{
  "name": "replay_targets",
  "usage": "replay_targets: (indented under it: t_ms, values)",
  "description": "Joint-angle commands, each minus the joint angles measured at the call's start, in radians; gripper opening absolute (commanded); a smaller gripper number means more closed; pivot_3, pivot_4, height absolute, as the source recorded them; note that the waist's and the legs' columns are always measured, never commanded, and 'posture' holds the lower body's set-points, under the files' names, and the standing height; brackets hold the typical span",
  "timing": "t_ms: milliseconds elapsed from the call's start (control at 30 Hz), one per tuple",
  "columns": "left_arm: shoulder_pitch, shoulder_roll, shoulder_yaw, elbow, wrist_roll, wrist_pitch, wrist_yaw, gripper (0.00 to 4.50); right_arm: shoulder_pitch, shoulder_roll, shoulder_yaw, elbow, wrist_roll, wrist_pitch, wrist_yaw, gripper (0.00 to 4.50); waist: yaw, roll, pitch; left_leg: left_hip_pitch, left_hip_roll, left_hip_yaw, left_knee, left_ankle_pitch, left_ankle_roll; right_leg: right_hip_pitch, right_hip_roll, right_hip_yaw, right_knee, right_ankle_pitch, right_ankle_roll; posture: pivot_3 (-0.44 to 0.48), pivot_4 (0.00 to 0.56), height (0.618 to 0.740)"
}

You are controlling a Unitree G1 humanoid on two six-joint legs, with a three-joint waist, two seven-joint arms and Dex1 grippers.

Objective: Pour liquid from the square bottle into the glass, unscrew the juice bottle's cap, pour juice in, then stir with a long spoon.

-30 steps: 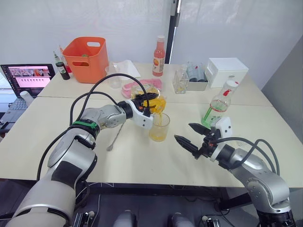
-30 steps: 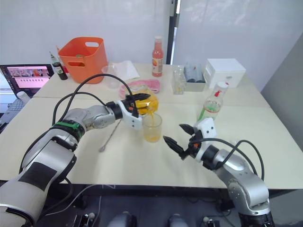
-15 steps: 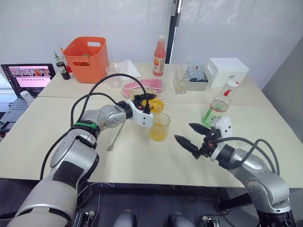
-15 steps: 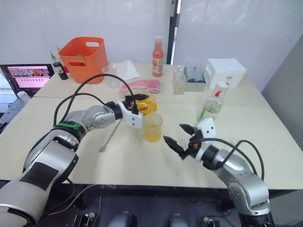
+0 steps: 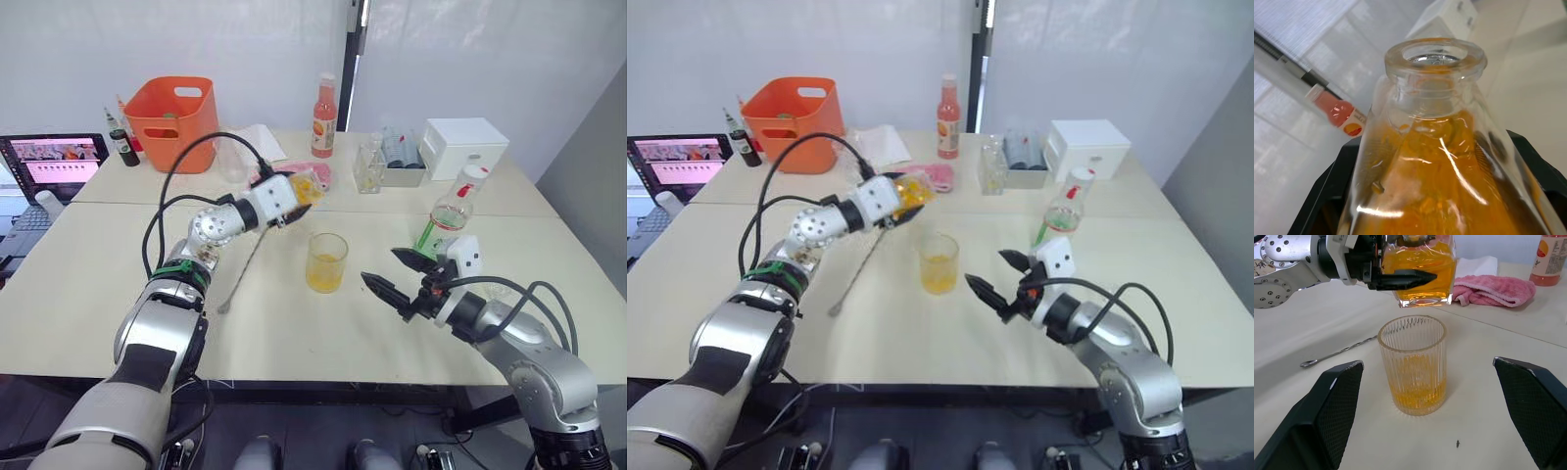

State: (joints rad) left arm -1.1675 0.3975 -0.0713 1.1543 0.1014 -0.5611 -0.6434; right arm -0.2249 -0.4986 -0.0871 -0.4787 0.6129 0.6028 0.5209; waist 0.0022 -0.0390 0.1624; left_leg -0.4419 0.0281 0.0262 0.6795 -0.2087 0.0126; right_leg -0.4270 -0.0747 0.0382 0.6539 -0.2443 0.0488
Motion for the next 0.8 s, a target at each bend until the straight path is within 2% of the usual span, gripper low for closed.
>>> replay_targets:
  t_ms: [33,233,400,633,800]
  values:
    - [0.003,0.063,0.127,-0.188,-0.153,0.148,-0.036,2.81,-0.011,-0.015,-0.033,-0.015,0.021,0.007,0.009,4.5,-0.003,0.0,0.0,0.0,0.0,0.0,0.0,0.0,0.0,0.0,0.0,0.0,0.001,0.0,0.0,0.0,0.15,0.715]
    - [0.148,0.144,0.25,-0.493,-0.268,0.512,0.028,2.81,-0.01,-0.038,-0.049,-0.034,0.04,0.03,0.016,4.5,-0.016,0.0,0.0,0.0,0.001,-0.002,0.0,0.0,0.0,-0.001,0.001,0.0,0.003,0.0,0.0,0.0,0.15,0.715]
    - [0.266,0.128,0.358,-0.714,-0.35,0.739,0.169,2.81,0.011,-0.067,-0.066,-0.068,0.079,0.064,0.033,4.5,-0.007,0.0,0.0,0.0,0.0,-0.003,0.001,0.0,0.0,0.0,-0.001,-0.001,0.003,0.0,0.0,0.0,0.15,0.715]
    - [0.417,0.037,0.416,-0.961,-0.356,0.846,0.391,2.81,0.07,-0.101,-0.107,-0.123,0.124,0.097,0.033,4.5,0.01,-0.001,0.0,0.0,0.0,-0.004,0.002,0.0,0.0,0.001,-0.002,-0.001,0.003,0.0,0.0,0.0,0.15,0.715]
    - [0.46,0.001,0.413,-0.989,-0.365,0.857,0.433,2.81,0.077,-0.119,-0.128,-0.139,0.151,0.115,0.021,4.5,0.009,-0.001,0.0,0.0,0.0,-0.004,0.003,0.0,-0.001,0.001,-0.001,-0.001,0.003,0.0,0.0,0.0,0.15,0.715]
